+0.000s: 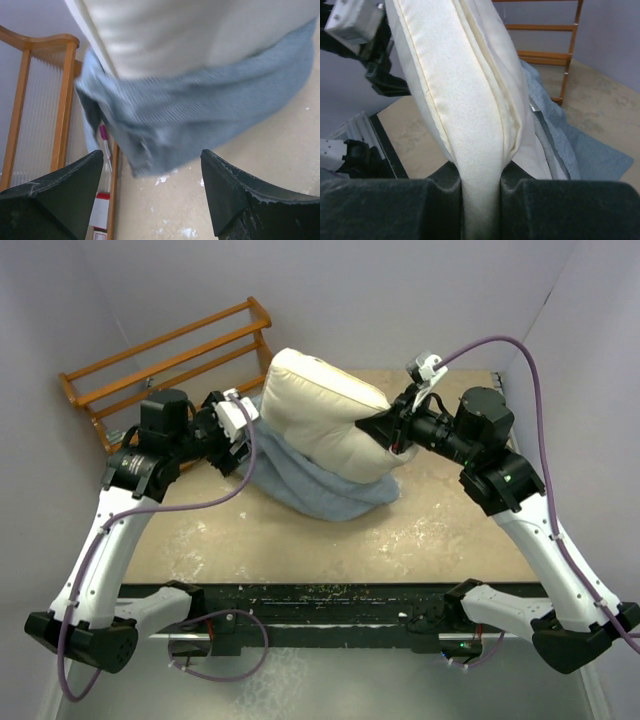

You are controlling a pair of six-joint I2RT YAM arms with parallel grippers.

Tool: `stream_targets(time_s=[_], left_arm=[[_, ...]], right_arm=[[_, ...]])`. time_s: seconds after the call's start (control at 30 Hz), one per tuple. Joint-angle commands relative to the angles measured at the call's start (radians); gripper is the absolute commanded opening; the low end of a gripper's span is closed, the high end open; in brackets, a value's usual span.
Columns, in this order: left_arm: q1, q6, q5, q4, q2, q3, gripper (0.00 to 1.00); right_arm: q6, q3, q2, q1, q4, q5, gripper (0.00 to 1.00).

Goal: Remove the pillowcase from the pillow

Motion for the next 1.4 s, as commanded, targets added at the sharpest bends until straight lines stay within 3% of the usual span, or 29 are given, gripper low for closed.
stream_targets(time_s=[0.0, 0.17, 0.27, 0.4, 0.47, 0.73, 0.93, 1.03, 1.37], left_arm=[[0.029, 0.085, 0.072, 0.034, 0.041, -0.020, 0.80], [0.041, 0.087, 0.108, 0.007, -0.001, -0.128, 0.71], [0.044, 0.075, 0.085, 0.049, -0.043, -0.202, 0.60], [0.050, 0.044, 0.044, 0.091, -0.062, -0.246, 0.16], [0.051, 0.034, -0.006, 0.129, -0.069, -0.271, 0.06], [0.088, 0.038, -0.096, 0.204, -0.102, -0.393, 0.05], [0.138, 0.041, -0.120, 0.246, -0.097, -0.426, 0.06], [0.164, 0.042, -0.122, 0.268, -0.082, -0.438, 0.00], [0.172, 0.059, -0.189, 0.315, -0.073, -0.509, 0.00]], right_arm=[[0.022, 0.100, -0.058, 0.006, 0.165, -0.136, 0.00], [0.046, 0.112, -0.062, 0.006, 0.188, -0.110, 0.00], [0.061, 0.116, -0.067, 0.006, 0.209, -0.118, 0.00], [0.065, 0.130, -0.070, 0.006, 0.214, -0.094, 0.00], [0.063, 0.137, -0.077, 0.005, 0.214, -0.053, 0.00], [0.067, 0.195, -0.118, 0.002, 0.270, 0.191, 0.00], [0.101, 0.267, -0.116, 0.001, 0.307, 0.258, 0.00], [0.134, 0.288, -0.122, 0.001, 0.332, 0.307, 0.00], [0.181, 0.264, -0.203, 0.002, 0.575, 0.684, 0.00]])
